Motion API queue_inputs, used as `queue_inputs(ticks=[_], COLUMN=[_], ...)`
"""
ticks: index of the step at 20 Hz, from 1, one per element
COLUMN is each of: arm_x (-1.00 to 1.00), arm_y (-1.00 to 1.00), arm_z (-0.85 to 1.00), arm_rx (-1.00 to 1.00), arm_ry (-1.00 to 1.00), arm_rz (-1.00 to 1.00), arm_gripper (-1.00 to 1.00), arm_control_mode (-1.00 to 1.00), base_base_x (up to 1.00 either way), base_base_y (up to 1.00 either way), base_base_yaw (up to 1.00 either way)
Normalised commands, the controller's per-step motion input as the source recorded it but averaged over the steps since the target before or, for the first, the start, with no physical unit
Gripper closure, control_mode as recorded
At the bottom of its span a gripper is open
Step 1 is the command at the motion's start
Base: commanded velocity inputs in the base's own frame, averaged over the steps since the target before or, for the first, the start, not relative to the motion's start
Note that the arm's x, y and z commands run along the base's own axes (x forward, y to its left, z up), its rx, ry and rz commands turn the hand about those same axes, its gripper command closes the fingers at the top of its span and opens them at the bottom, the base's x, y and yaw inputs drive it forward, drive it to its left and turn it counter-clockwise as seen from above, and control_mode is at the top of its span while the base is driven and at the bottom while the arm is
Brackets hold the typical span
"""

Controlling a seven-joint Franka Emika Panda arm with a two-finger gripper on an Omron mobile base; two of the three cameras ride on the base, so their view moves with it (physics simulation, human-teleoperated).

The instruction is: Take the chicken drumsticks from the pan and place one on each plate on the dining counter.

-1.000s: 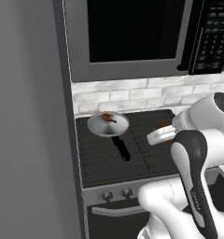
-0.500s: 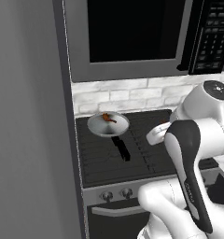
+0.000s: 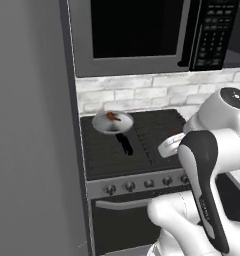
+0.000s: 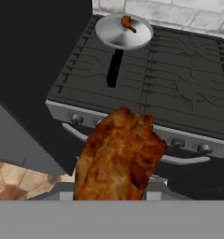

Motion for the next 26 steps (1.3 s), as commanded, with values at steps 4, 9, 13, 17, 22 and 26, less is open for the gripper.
queue_inputs(ticks=[4, 9, 13, 17, 22, 26], arm_x=[0.0, 0.0, 0.0, 0.0, 0.0, 0.0], arm_y=[0.0, 0.0, 0.0, 0.0, 0.0, 0.0], arm_z=[0.0, 0.0, 0.0, 0.0, 0.0, 0.0], arm_rx=[0.0, 0.0, 0.0, 0.0, 0.0, 0.0], arm_ry=[0.0, 0.0, 0.0, 0.0, 0.0, 0.0], arm_rz=[0.0, 0.0, 0.0, 0.0, 0.0, 0.0], arm_gripper=[1.0, 1.0, 1.0, 1.0, 1.0, 1.0], arm_control_mode=[1.0, 1.0, 1.0, 1.0, 1.0, 1.0], base_base_x=[-0.7, -0.47, -0.21, -0.13, -0.08, -0.04], base_base_y=[-0.02, -0.01, -0.05, -0.02, 0.0, 0.0], base_base_yaw=[0.25, 0.81, 1.0, 1.0, 1.0, 1.0])
